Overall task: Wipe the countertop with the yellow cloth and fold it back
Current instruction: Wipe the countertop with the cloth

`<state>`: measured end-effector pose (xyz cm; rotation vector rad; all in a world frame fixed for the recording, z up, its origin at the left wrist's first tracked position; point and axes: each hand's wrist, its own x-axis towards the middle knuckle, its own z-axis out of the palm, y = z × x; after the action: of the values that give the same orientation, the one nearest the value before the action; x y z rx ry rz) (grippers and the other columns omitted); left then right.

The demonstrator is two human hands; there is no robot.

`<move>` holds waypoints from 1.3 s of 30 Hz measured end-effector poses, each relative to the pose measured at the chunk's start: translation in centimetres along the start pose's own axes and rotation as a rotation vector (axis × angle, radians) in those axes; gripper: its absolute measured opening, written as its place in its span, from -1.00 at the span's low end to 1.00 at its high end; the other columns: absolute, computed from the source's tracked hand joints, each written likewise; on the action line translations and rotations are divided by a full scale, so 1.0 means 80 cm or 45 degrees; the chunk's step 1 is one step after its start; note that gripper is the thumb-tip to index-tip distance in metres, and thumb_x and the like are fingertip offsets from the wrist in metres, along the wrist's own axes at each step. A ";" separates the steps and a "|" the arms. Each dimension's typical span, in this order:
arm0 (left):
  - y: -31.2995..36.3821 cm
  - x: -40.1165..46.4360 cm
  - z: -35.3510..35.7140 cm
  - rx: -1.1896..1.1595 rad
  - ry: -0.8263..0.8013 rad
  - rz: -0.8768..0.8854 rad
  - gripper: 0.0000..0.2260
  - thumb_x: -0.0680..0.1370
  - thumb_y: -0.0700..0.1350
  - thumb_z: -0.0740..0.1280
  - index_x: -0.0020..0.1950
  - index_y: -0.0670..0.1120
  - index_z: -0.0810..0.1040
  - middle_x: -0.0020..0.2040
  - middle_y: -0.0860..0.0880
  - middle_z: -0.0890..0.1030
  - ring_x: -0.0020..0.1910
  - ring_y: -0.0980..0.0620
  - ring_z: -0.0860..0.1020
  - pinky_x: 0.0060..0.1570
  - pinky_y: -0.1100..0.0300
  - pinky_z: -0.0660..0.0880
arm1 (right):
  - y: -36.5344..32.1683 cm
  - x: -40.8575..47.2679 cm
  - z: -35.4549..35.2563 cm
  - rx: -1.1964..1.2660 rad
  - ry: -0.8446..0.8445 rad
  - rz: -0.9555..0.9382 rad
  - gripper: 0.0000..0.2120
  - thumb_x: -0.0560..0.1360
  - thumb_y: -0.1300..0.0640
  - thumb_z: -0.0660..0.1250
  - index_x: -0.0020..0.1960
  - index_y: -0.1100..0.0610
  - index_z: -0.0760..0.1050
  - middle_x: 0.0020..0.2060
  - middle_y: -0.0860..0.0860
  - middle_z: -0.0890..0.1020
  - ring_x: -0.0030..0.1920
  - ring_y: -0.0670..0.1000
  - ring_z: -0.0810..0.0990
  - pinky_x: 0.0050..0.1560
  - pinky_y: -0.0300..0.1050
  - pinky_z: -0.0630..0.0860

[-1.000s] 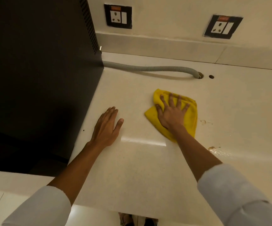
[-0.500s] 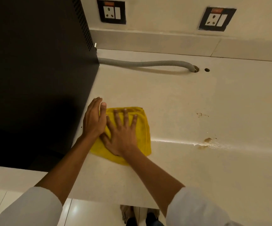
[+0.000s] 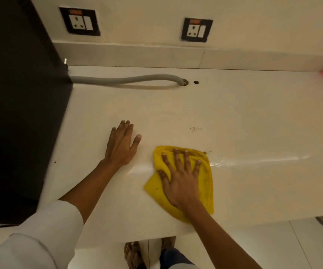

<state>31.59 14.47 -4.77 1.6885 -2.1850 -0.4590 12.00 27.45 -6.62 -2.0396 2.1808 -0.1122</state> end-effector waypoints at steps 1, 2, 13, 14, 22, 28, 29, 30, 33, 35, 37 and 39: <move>0.006 0.005 0.004 0.013 -0.001 0.022 -0.38 0.58 0.16 -0.01 0.50 -0.22 0.24 0.54 -0.18 0.24 0.57 -0.08 0.11 0.55 -0.09 0.01 | 0.021 0.006 -0.003 -0.016 0.004 0.052 -0.41 0.59 -0.31 -0.21 0.58 -0.19 -0.05 0.62 0.03 0.05 0.61 0.21 -0.12 0.49 0.45 -0.22; 0.010 0.011 0.008 0.020 0.003 0.034 -0.37 0.58 0.18 -0.01 0.50 -0.21 0.24 0.55 -0.18 0.23 0.57 -0.07 0.10 0.55 -0.08 0.00 | 0.041 0.013 -0.007 -0.030 0.008 0.098 -0.41 0.59 -0.30 -0.20 0.58 -0.18 -0.05 0.61 0.03 0.05 0.60 0.22 -0.11 0.48 0.46 -0.21; 0.028 0.075 0.027 0.088 0.104 0.000 -0.38 0.58 0.18 0.02 0.49 -0.22 0.25 0.53 -0.19 0.26 0.56 -0.09 0.14 0.53 -0.08 0.03 | 0.150 0.182 -0.039 0.003 0.092 0.221 -0.44 0.62 -0.25 -0.08 0.58 -0.15 0.00 0.61 0.06 0.07 0.59 0.27 -0.07 0.47 0.48 -0.20; 0.029 0.079 0.029 0.086 0.113 -0.011 -0.39 0.59 0.17 0.03 0.49 -0.22 0.25 0.53 -0.19 0.27 0.56 -0.08 0.15 0.53 -0.08 0.04 | 0.147 0.202 -0.039 0.009 0.094 0.208 -0.43 0.61 -0.26 -0.09 0.58 -0.14 0.00 0.61 0.06 0.06 0.59 0.27 -0.07 0.47 0.48 -0.20; 0.033 0.092 0.026 0.006 0.179 -0.122 -0.41 0.59 0.13 0.01 0.49 -0.22 0.25 0.53 -0.19 0.28 0.55 -0.08 0.17 0.53 -0.05 0.06 | 0.055 0.254 -0.027 0.018 -0.010 -0.076 -0.39 0.59 -0.29 -0.18 0.59 -0.11 -0.01 0.62 0.08 0.03 0.59 0.28 -0.12 0.48 0.46 -0.22; 0.031 0.082 0.025 -0.035 0.134 -0.195 -0.40 0.58 0.15 -0.02 0.49 -0.21 0.27 0.53 -0.18 0.28 0.55 -0.07 0.17 0.53 -0.02 0.05 | -0.015 0.177 -0.011 0.075 -0.023 -0.315 -0.42 0.60 -0.27 -0.08 0.57 -0.11 0.06 0.61 0.08 0.08 0.59 0.28 -0.10 0.47 0.46 -0.18; 0.033 0.079 0.025 -0.033 0.126 -0.189 -0.40 0.57 0.15 -0.02 0.48 -0.21 0.28 0.52 -0.18 0.29 0.55 -0.08 0.17 0.53 -0.03 0.05 | -0.018 0.161 -0.010 0.082 -0.018 -0.327 -0.43 0.60 -0.26 -0.07 0.57 -0.11 0.08 0.61 0.08 0.09 0.59 0.27 -0.09 0.47 0.45 -0.16; 0.034 0.076 0.026 -0.031 0.119 -0.175 -0.40 0.57 0.15 -0.01 0.47 -0.21 0.29 0.52 -0.18 0.29 0.55 -0.08 0.18 0.54 -0.04 0.06 | -0.019 0.144 -0.008 0.091 -0.010 -0.330 -0.43 0.60 -0.26 -0.06 0.57 -0.10 0.08 0.61 0.08 0.10 0.60 0.27 -0.09 0.48 0.45 -0.14; 0.041 0.071 0.029 -0.030 0.095 -0.105 -0.41 0.58 0.14 0.02 0.45 -0.23 0.33 0.50 -0.20 0.33 0.53 -0.10 0.21 0.52 -0.08 0.12 | -0.009 0.091 -0.006 0.116 0.015 -0.315 -0.44 0.61 -0.26 -0.07 0.57 -0.11 0.08 0.61 0.08 0.10 0.60 0.24 -0.08 0.49 0.43 -0.12; 0.048 0.070 0.031 -0.034 0.082 -0.063 -0.42 0.58 0.12 0.02 0.43 -0.25 0.35 0.48 -0.22 0.35 0.52 -0.13 0.24 0.51 -0.09 0.13 | 0.011 0.056 -0.005 0.105 0.013 -0.278 -0.45 0.61 -0.27 -0.08 0.57 -0.15 0.07 0.61 0.06 0.08 0.60 0.22 -0.09 0.51 0.41 -0.12; 0.058 0.073 0.034 -0.050 0.062 -0.041 -0.42 0.59 0.12 0.02 0.42 -0.26 0.36 0.48 -0.23 0.36 0.52 -0.13 0.25 0.51 -0.09 0.14 | 0.037 0.028 -0.006 0.088 0.003 -0.188 -0.44 0.61 -0.29 -0.12 0.57 -0.17 0.02 0.62 0.04 0.05 0.61 0.19 -0.12 0.51 0.39 -0.13; 0.072 0.077 0.038 -0.072 0.033 -0.015 -0.42 0.59 0.13 0.01 0.43 -0.26 0.35 0.48 -0.24 0.35 0.52 -0.13 0.24 0.51 -0.10 0.14 | 0.069 0.010 -0.011 0.074 0.008 -0.072 -0.43 0.60 -0.30 -0.16 0.58 -0.19 -0.02 0.62 0.02 0.02 0.61 0.17 -0.15 0.52 0.37 -0.15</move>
<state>23.81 10.01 -4.44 1.6695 -2.1248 -0.4949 6.36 26.98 -6.69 -2.0726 2.0983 -0.1872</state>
